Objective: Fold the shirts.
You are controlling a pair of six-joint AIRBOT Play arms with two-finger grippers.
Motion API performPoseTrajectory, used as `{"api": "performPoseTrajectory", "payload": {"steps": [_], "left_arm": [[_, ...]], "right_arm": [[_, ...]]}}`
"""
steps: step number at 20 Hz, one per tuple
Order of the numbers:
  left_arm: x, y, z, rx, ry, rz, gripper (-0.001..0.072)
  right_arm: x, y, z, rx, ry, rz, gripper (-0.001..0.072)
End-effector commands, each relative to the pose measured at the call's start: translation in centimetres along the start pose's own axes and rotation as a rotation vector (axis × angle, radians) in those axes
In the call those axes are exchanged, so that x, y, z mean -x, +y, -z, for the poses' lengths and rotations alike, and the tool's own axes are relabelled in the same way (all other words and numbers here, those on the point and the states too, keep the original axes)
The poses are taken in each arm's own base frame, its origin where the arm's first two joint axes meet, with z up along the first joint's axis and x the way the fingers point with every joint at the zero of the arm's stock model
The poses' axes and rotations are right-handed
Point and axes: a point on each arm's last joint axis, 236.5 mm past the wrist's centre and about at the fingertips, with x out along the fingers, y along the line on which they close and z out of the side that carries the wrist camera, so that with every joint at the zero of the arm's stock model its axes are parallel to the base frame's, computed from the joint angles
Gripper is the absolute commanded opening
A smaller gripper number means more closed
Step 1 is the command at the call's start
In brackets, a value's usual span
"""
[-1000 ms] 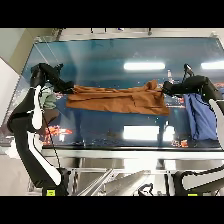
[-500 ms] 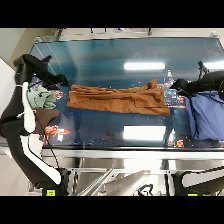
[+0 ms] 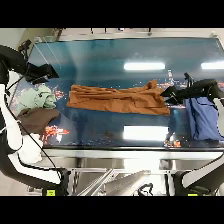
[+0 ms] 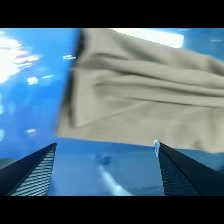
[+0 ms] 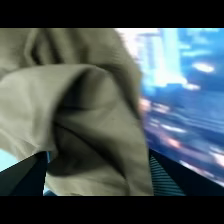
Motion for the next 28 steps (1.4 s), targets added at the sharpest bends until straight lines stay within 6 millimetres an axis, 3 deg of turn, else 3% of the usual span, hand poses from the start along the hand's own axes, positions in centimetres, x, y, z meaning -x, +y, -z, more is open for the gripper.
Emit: {"api": "performPoseTrajectory", "payload": {"steps": [1,4,6,8,9,15,16,17,18,22,25,28], "left_arm": [[0.8,-5.2,-0.5,-0.018,-0.063,0.154,0.0706],[-1.2,-8.6,0.6,-0.073,-0.027,0.187,0.0706],[-3.2,-11.3,1.3,-0.11,-0.021,0.208,0.0704],[-5.4,-14.0,1.9,-0.155,-0.026,0.228,0.053],[-6.5,-15.5,2.4,-0.181,-0.026,0.238,0.053],[-14.8,-23.1,8.1,-0.305,0.115,0.286,0.0521],[-16.8,-24.4,8.9,-0.332,0.118,0.292,0.0287],[-18.9,-25.6,9.5,-0.366,0.107,0.297,0.0109],[-21.0,-26.7,10.1,-0.38,0.1,0.3,0.0042],[-28.1,-31.9,15.1,-0.483,0.199,0.327,0.0016],[-29.8,-36.9,17.5,-0.555,0.205,0.375,0.0016],[-30.9,-39.7,18.5,-0.561,0.16,0.403,0.0016]], "right_arm": [[-1.8,0.1,0.8,0.019,0.045,-0.021,0.0712],[-2.3,1.7,0.8,0.046,0.06,-0.041,0.0689],[-2.7,3.2,1.2,0.078,0.085,-0.057,0.0277],[-3.1,4.9,1.5,0.147,0.107,-0.075,0.006],[-3.2,5.7,1.5,0.173,0.116,-0.08,0.0024],[-2.0,8.5,0.4,0.186,0.102,-0.09,0.0022],[-1.4,9.1,0.4,0.2,0.098,-0.092,0.0022],[-0.7,9.9,0.3,0.217,0.084,-0.092,0.0022],[0.2,10.7,0.2,0.23,0.068,-0.093,0.0022],[6.1,13.7,0.6,0.283,0.018,-0.105,0.0021],[10.7,15.0,0.6,0.294,-0.038,-0.102,0.0021],[11.8,15.8,0.9,0.3,-0.044,-0.102,0.0022]]}}
